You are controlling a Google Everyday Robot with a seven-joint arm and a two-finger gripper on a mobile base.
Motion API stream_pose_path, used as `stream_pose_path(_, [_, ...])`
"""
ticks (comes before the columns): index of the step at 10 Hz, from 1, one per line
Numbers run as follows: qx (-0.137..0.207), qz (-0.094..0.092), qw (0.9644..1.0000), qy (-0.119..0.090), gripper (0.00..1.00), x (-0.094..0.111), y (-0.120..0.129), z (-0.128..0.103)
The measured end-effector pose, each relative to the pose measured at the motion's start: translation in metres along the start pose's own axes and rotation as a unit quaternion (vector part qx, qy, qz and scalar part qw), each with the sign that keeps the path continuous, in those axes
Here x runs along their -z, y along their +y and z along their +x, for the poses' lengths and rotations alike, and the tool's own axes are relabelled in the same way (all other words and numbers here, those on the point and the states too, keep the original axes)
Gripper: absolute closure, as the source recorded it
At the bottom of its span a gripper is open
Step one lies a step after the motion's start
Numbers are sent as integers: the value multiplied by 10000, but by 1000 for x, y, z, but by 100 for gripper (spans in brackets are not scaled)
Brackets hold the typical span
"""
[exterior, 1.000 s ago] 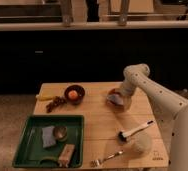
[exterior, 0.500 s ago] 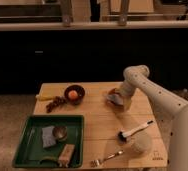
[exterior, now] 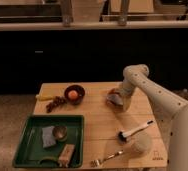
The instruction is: Place towel in table surface
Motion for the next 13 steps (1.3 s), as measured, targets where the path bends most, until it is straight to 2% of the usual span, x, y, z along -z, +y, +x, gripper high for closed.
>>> stream_pose_path(7, [39,137,9999,-83,20,8,-4,-8])
stream_pose_path(13, [-53,377,9991,-160,20,22,-17,-6])
